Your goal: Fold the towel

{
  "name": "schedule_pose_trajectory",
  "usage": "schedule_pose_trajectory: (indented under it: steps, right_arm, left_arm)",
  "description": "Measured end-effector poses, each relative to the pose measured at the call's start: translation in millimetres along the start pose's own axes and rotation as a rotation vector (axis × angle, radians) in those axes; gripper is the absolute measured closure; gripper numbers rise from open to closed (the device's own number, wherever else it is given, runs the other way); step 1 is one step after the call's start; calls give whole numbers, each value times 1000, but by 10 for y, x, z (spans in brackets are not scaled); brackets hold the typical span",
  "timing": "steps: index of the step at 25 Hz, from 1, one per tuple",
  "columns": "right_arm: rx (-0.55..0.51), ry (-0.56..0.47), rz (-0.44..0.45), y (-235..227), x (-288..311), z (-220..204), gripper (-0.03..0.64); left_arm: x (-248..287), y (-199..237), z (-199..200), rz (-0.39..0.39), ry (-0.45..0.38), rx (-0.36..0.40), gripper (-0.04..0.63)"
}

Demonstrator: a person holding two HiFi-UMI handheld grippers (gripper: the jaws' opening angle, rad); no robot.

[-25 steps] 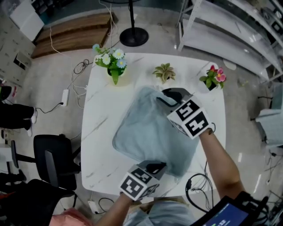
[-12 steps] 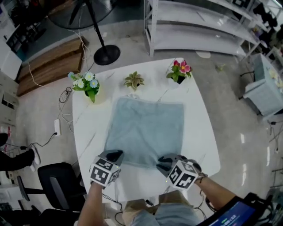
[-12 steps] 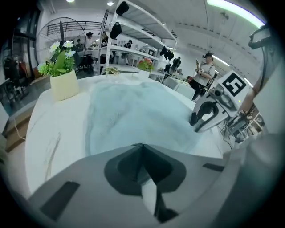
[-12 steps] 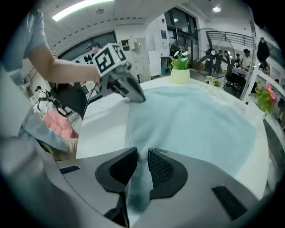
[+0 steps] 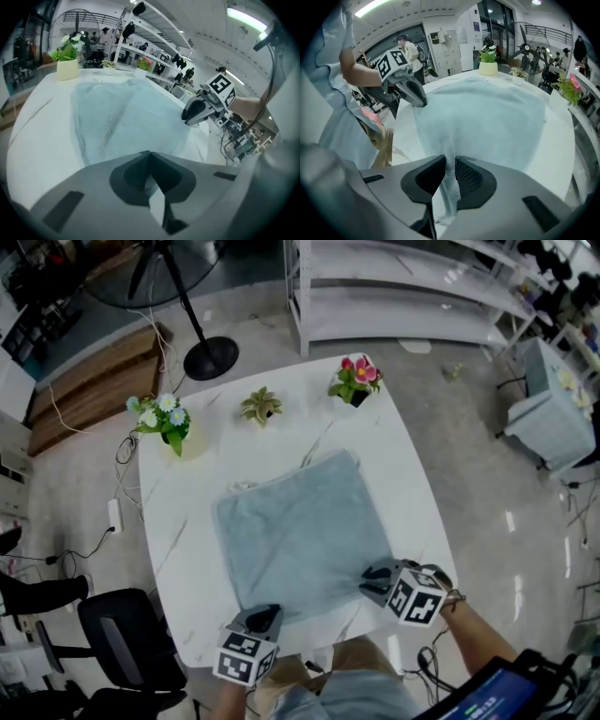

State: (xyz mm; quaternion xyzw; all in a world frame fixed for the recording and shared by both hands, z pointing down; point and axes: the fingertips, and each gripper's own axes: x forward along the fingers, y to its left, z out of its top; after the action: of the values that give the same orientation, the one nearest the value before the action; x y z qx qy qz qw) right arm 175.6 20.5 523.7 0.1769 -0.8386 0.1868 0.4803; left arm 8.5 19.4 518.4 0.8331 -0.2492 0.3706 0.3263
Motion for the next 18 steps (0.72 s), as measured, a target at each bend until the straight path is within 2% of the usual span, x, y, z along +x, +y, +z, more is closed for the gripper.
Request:
schedule_pose_trajectory:
  steps: [3, 5, 8, 11, 14, 18]
  right_arm:
    - [57, -47, 3, -18, -36, 57, 510]
    - [178, -142, -13, -135, -174, 134, 483]
    - [394, -294, -127, -557, -521, 106, 469]
    - [628, -391, -256, -1044, -754, -97, 466]
    - [813, -411, -250, -1244, -684, -251, 468]
    - [879, -332, -207, -1226, -395, -318, 448]
  left_arm:
    - [-4, 8, 47, 42, -46, -19, 586]
    - [-63, 20, 149, 55, -81, -29, 586]
    - [-192, 37, 332, 92, -163, -61, 586]
    - [-349, 36, 492, 125, -239, -88, 586]
    - [-517, -3, 631, 145, -304, -89, 586]
    - [-647, -76, 760, 124, -360, -53, 586]
